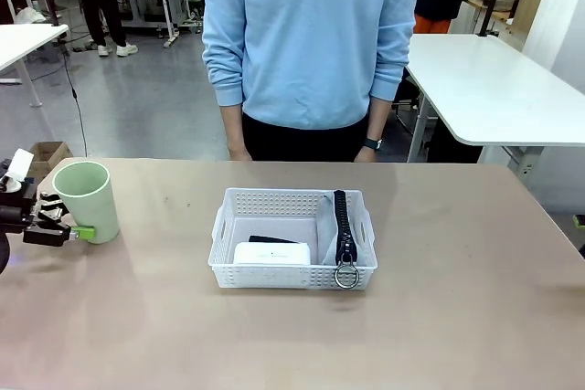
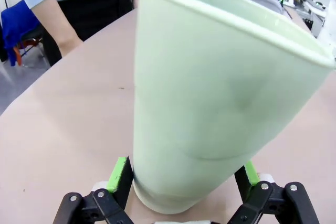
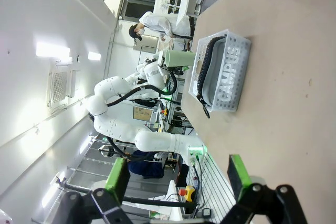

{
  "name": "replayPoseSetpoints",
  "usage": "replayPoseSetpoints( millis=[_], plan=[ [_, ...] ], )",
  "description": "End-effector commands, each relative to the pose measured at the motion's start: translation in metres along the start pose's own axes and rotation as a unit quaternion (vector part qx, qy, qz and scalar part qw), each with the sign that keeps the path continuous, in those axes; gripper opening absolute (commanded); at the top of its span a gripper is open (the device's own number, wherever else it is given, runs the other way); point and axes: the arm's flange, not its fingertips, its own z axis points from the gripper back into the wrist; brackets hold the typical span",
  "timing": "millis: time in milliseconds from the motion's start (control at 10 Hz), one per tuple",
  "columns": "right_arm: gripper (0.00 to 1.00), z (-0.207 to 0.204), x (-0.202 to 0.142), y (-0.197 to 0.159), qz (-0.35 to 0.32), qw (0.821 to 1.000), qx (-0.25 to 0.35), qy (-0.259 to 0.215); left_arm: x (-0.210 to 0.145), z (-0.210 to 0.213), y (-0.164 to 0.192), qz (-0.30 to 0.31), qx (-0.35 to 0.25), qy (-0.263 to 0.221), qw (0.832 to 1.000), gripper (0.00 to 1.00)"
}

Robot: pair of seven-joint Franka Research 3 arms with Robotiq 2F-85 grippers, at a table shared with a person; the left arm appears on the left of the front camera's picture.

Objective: Efficiently arrange items inside the basket to fit them all.
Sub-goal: Pick up the Reusable plastic cup and place it inside the Organizing basket.

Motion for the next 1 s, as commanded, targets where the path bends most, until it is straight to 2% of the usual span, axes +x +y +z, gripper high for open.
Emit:
replayPoseSetpoints(
  millis=[0,500,900],
  plan=[
    [1.00,0.001,-0.002,0.003,-0.005,1.000,-0.008,0.003,-0.001,0.002,0.005,0.002,0.000,-0.018,1.000,1.00],
    [1.00,0.001,-0.002,0.003,-0.005,1.000,-0.008,0.003,0.001,0.005,0.012,0.001,0.021,-0.015,1.000,1.00],
    [1.00,0.001,-0.002,0.003,-0.005,1.000,-0.008,0.003,0.011,0.007,0.007,-0.012,0.005,-0.058,0.998,1.00]
  ],
)
